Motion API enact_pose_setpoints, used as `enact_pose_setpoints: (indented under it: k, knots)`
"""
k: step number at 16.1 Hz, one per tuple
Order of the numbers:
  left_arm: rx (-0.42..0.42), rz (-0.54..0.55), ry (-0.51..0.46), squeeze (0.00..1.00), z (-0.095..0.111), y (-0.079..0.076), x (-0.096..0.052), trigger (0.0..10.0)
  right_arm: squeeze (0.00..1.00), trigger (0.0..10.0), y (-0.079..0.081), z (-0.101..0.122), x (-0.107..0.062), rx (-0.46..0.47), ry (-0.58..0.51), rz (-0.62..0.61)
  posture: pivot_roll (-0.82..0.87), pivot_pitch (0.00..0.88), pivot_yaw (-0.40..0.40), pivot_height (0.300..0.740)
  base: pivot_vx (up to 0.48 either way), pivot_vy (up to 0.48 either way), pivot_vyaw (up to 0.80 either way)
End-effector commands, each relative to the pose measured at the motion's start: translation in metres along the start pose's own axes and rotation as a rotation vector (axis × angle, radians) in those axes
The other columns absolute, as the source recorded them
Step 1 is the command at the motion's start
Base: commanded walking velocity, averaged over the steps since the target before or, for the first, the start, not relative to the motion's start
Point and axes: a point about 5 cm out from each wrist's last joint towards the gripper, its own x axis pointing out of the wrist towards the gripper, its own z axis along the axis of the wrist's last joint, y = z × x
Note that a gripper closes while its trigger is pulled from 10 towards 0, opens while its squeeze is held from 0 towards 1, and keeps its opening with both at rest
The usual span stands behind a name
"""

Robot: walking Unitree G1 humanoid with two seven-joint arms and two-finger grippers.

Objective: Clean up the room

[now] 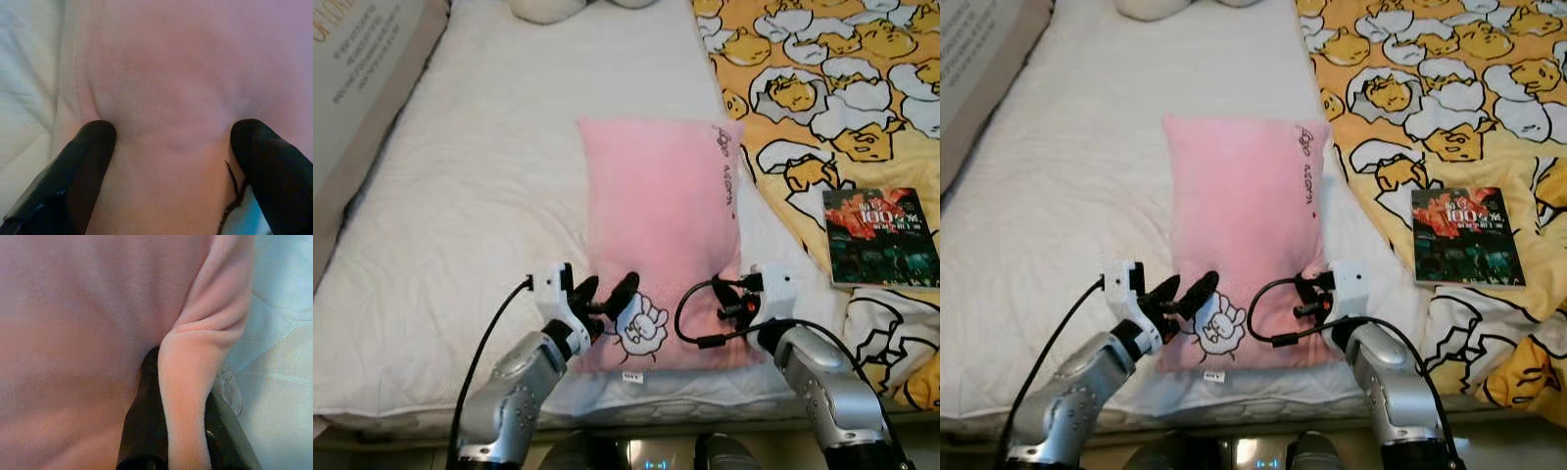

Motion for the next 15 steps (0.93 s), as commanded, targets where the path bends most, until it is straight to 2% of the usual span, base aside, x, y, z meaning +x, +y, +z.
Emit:
enact_pose_setpoints:
  k: [1,3,5,6,7,8,10,11,13,14,15]
  knots:
    - [0.014,0.036,0.059,0.0,-0.014,0.005,0.001,10.0,0.0,0.0,0.001,-0.013,-0.003,0.017,0.061,-0.001,-0.22,0.177,0.119,0.74,0.0,0.0,0.0]
    - [-0.036,0.01,0.073,0.0,-0.024,-0.003,0.008,10.0,0.0,0.0,0.003,-0.013,-0.002,0.02,0.06,0.003,-0.21,0.179,0.119,0.74,0.0,0.0,0.0]
    - [-0.142,0.018,0.058,0.0,-0.03,-0.005,0.015,10.0,0.0,0.0,0.006,-0.012,0.0,0.024,0.057,0.008,-0.21,0.179,0.121,0.74,0.0,0.0,0.0]
    - [-0.225,0.041,0.031,0.0,-0.03,0.002,0.016,10.0,0.0,0.0,0.007,-0.011,0.0,0.025,0.054,0.009,-0.21,0.18,0.122,0.74,0.0,0.0,0.0]
    - [-0.258,0.073,0.004,0.0,-0.031,0.012,0.017,8.4,0.0,0.0,0.006,-0.011,-0.001,0.027,0.053,0.008,-0.22,0.181,0.119,0.74,0.0,0.0,0.0]
    - [-0.246,0.081,0.0,0.0,-0.031,0.016,0.016,0.0,0.0,0.0,0.006,-0.011,-0.002,0.027,0.053,0.007,-0.22,0.181,0.119,0.74,0.0,0.0,0.0]
    - [-0.18,0.092,0.016,0.0,-0.033,0.023,0.013,0.0,0.0,0.0,0.005,-0.011,-0.003,0.027,0.051,0.002,-0.22,0.181,0.119,0.74,0.0,0.0,0.0]
    - [-0.18,0.1,0.015,0.0,-0.034,0.025,0.013,0.0,0.0,0.0,0.004,-0.011,-0.003,0.028,0.049,0.0,-0.22,0.181,0.119,0.74,0.0,0.0,0.0]
    - [-0.259,0.126,-0.006,0.0,-0.036,0.031,0.011,0.0,0.0,0.0,0.005,-0.009,-0.002,0.033,0.04,-0.003,-0.22,0.183,0.12,0.74,0.0,0.0,0.0]
    - [-0.349,0.125,-0.025,0.0,-0.039,0.032,0.011,0.0,0.0,0.0,0.005,-0.009,-0.001,0.036,0.039,-0.001,-0.21,0.178,0.119,0.74,0.0,0.0,0.0]
    - [-0.356,0.126,-0.027,0.0,-0.041,0.032,0.011,0.0,0.0,0.0,0.005,-0.01,-0.001,0.036,0.039,0.0,-0.21,0.175,0.117,0.74,0.0,0.0,0.0]
